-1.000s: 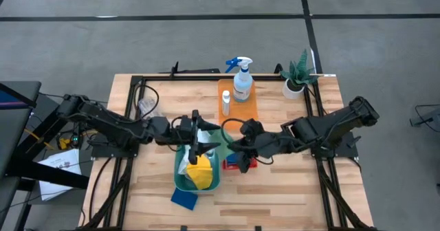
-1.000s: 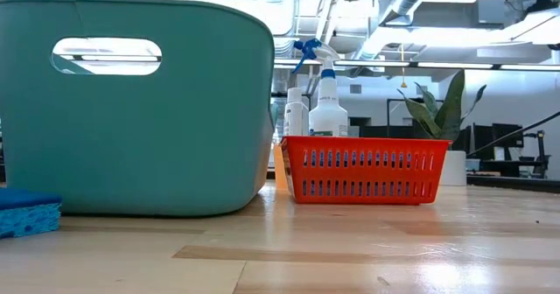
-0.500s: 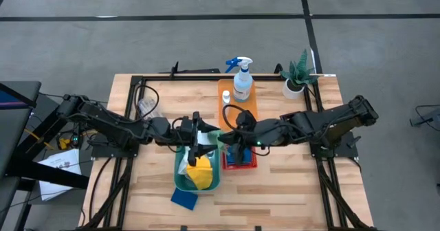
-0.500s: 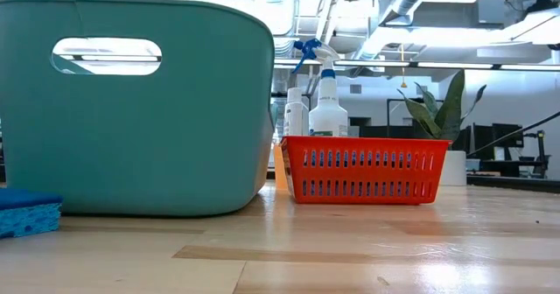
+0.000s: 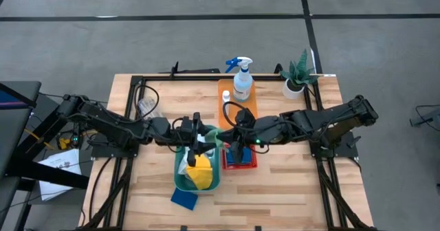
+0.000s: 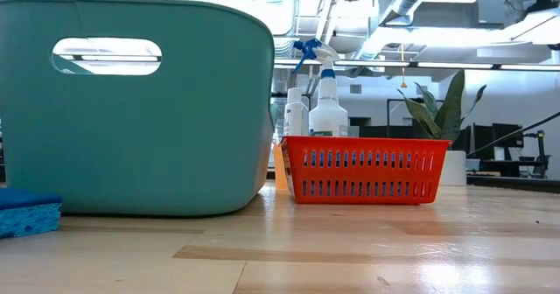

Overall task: Pick & Place Kitchen Items
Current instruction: Put the green towel into the green bin

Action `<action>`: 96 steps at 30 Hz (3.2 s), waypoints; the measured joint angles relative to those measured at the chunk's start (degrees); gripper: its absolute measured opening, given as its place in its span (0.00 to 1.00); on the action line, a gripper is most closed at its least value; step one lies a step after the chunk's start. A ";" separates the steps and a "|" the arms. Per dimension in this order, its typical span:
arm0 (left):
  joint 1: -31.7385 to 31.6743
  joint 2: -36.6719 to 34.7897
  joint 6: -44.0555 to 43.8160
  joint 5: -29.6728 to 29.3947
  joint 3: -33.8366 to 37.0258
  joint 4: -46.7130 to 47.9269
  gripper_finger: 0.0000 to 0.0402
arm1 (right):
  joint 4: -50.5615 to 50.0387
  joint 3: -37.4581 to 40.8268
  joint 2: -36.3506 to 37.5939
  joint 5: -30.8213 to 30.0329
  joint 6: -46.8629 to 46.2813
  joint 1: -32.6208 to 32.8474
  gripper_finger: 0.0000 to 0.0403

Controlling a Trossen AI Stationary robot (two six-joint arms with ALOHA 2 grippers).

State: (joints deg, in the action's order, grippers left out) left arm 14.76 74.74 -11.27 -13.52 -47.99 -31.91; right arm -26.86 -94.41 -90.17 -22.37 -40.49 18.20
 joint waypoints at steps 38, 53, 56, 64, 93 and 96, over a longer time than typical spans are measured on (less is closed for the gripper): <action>0.94 -8.38 -2.89 -2.28 0.07 15.82 0.00 | -14.84 0.00 9.11 -12.20 -2.53 1.74 0.63; 2.77 -19.32 -3.13 -11.44 0.04 32.51 0.00 | -31.57 -0.02 21.52 -30.55 -5.42 10.76 0.63; 3.61 -19.26 -4.94 -11.46 0.04 34.99 0.00 | -35.23 -0.02 22.41 -33.10 -8.51 12.09 0.63; 6.64 -19.21 -10.86 -11.60 0.04 40.02 0.00 | -43.22 -0.02 22.80 -36.83 -16.37 14.08 0.63; 7.62 5.77 -30.01 -5.11 -4.22 50.80 0.00 | -48.54 -0.02 22.80 -37.64 -18.04 14.03 0.63; 6.57 7.55 -30.10 -4.19 -6.06 55.41 0.00 | -49.02 -0.02 22.80 -37.57 -18.05 14.03 0.63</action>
State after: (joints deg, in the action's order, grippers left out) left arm 21.33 82.29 -41.37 -17.71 -54.04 23.50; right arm -75.88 -94.43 -67.37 -59.94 -58.54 32.23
